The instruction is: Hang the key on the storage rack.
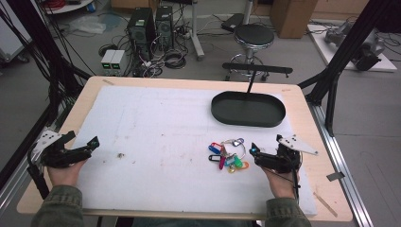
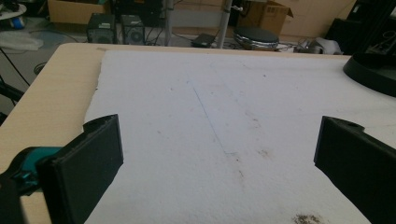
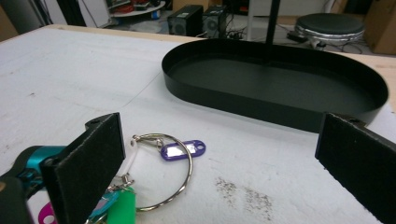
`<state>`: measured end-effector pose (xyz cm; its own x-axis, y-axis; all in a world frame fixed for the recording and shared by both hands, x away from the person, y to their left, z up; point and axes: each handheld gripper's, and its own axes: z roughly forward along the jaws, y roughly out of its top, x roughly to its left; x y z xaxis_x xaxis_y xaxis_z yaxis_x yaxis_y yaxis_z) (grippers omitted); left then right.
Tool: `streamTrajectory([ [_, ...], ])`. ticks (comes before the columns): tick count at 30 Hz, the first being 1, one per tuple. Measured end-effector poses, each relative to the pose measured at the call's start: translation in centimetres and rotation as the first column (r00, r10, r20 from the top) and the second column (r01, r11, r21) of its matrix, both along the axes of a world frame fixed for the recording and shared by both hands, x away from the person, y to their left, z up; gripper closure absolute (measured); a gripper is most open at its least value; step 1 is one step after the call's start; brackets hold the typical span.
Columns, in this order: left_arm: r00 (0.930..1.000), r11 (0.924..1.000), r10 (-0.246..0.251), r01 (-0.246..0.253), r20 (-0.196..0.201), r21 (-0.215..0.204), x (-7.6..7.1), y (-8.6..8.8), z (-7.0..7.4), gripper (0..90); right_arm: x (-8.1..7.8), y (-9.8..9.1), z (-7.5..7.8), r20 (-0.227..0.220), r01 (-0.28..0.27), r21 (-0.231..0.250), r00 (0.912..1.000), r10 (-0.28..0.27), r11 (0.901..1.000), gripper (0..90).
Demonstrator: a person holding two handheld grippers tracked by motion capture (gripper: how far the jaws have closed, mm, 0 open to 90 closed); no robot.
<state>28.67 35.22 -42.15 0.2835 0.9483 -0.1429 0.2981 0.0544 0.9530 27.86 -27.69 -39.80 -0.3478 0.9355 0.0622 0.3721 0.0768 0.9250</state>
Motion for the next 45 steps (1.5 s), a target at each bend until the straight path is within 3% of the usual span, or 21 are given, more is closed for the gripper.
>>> streamTrajectory([
  [26,1.0000,1.0000,-0.001,0.001,-0.002,0.001,0.0,0.0,0.0,1.7,2.1,2.4,0.1,-0.081,-0.077,-0.017,0.9939,0.075,0.9969,0.4],
  [45,1.0000,1.0000,-0.003,0.003,-0.004,-0.001,0.0,0.0,0.0,1.7,2.9,3.5,-0.6,-0.170,-0.124,-0.033,0.9785,0.117,0.9917,0.4],
])
